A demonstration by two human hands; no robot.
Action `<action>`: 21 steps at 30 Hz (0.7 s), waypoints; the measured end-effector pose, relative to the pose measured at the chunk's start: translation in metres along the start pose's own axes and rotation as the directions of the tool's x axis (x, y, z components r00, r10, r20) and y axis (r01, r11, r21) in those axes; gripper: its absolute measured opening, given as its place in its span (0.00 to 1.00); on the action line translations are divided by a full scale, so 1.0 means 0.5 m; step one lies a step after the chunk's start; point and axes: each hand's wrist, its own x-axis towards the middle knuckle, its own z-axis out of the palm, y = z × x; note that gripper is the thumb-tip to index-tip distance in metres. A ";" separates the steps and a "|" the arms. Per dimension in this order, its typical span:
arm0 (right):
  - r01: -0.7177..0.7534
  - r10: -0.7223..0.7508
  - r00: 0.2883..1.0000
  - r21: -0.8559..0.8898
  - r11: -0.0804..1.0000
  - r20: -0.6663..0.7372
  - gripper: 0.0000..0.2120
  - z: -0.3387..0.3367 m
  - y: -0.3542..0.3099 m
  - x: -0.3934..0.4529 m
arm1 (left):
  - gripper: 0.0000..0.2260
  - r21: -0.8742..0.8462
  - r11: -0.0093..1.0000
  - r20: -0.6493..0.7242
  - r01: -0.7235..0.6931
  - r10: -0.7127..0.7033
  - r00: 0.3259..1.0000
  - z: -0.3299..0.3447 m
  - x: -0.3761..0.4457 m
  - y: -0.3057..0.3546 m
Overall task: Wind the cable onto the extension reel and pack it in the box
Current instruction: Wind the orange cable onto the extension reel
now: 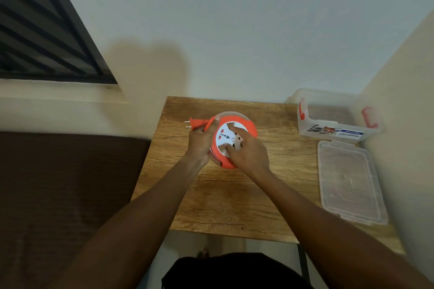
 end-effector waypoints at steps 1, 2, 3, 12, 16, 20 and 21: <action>0.017 -0.017 0.999 -0.018 1.000 -0.030 0.26 0.001 0.004 -0.001 | 0.09 -0.031 0.999 -0.009 0.015 -0.015 1.000 -0.005 0.001 -0.001; 0.062 -0.064 0.996 -0.049 0.997 -0.058 0.26 0.001 0.006 -0.005 | 0.10 -0.061 0.998 -0.015 0.031 -0.032 0.999 -0.011 0.001 0.001; 0.102 -0.107 0.991 -0.056 0.993 -0.076 0.25 -0.001 0.006 -0.007 | 0.13 -0.085 0.996 -0.018 0.041 -0.043 0.999 -0.018 0.001 0.004; -0.461 0.293 0.886 0.617 0.638 0.359 0.22 -0.015 0.014 0.048 | 0.23 -0.162 0.985 0.067 0.057 -0.047 0.997 -0.073 0.034 0.050; -0.489 0.282 0.872 0.711 0.505 0.399 0.15 0.020 -0.004 0.076 | 0.19 -0.198 0.978 0.075 0.067 -0.053 0.996 -0.102 0.058 0.076; -0.527 0.312 0.849 0.712 0.463 0.426 0.11 0.068 -0.018 0.106 | 0.03 -0.372 0.927 -0.114 0.043 -0.091 0.989 -0.153 0.084 0.091; -0.535 0.320 0.844 0.704 0.467 0.430 0.11 0.082 -0.018 0.113 | 0.03 -0.382 0.923 -0.139 0.043 -0.103 0.985 -0.170 0.087 0.088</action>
